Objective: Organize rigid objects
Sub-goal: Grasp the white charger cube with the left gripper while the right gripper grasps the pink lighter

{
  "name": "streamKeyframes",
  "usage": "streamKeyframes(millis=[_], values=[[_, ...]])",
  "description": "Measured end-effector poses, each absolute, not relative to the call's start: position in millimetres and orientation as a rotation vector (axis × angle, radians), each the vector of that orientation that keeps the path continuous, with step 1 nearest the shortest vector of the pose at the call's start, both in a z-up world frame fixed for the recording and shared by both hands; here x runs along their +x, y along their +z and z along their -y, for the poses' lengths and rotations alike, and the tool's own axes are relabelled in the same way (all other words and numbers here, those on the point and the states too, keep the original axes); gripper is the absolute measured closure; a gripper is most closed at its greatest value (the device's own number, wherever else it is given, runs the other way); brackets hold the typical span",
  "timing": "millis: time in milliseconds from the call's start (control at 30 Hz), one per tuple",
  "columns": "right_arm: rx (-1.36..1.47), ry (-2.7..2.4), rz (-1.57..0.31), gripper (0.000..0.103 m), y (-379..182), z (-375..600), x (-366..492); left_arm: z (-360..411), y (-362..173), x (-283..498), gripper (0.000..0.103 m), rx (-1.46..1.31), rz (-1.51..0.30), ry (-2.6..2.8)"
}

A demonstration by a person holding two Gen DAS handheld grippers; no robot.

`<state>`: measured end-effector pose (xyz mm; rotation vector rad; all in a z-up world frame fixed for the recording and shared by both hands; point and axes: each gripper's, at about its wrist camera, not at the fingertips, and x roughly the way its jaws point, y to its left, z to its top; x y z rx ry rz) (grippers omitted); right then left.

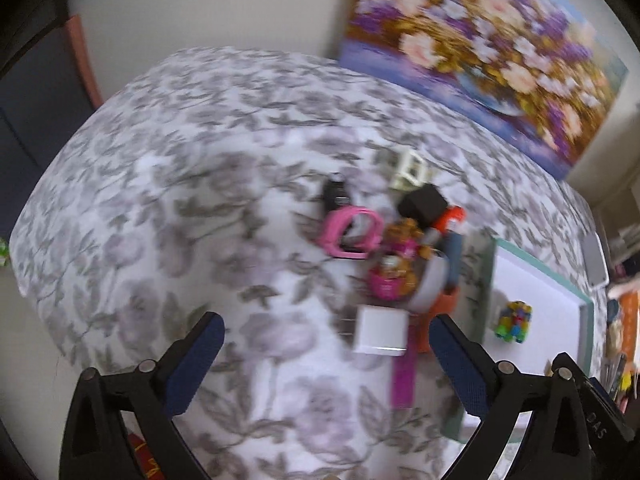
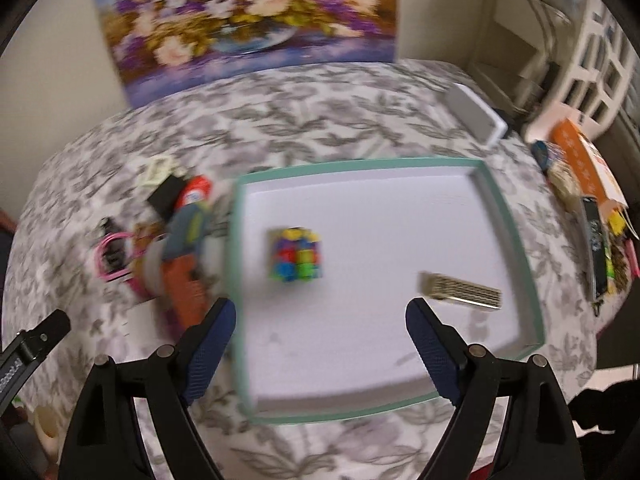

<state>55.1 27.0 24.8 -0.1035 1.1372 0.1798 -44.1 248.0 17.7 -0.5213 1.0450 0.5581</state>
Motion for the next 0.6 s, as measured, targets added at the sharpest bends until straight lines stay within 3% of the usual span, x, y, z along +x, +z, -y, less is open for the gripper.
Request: streamKeyframes(millis=[600], values=[[-0.243,0.329,-1.208,0.016,-21.8,-102.5,28.0,-282.4,-30.3,-47.5,0.0,-0.641,-1.163,0.586]])
